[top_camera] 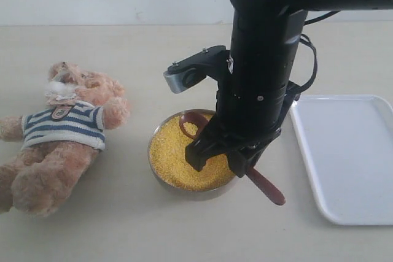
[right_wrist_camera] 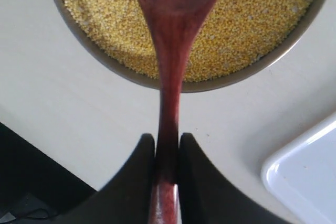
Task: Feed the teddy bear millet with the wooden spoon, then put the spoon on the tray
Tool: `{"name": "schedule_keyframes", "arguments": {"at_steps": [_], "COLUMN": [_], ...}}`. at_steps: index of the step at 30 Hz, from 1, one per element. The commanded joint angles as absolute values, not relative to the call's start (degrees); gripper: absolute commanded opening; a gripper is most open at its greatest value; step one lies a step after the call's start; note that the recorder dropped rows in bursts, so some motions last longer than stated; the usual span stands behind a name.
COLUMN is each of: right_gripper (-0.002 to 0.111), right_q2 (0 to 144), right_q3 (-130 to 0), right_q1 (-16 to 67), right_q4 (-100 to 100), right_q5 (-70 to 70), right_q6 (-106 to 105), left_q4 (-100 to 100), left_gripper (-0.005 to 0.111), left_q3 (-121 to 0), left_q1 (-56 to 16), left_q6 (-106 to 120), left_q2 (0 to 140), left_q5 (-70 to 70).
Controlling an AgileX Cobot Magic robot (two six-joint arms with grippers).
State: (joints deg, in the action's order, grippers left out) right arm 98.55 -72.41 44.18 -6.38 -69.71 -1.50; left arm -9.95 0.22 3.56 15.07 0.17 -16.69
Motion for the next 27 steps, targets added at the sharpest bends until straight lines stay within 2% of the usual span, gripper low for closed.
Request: {"name": "schedule_keyframes", "arguments": {"at_steps": [1, 27], "right_gripper": [0.0, 0.0], "right_q2": [97.8, 97.8], "right_q3": [-72.7, -72.7], "right_q1": [44.0, 44.0], "right_q4": [-6.6, -3.9], "right_q5": [-70.0, -70.0], "right_q6": [-2.0, -2.1], "left_q4": [-9.9, -9.9], "left_gripper": [0.004, 0.004], "left_q3": [0.0, 0.0], "left_q1": [3.3, 3.3], "left_q6": [14.9, 14.9], "left_q2": [0.0, 0.0], "left_q5": [-16.7, -16.7]}}
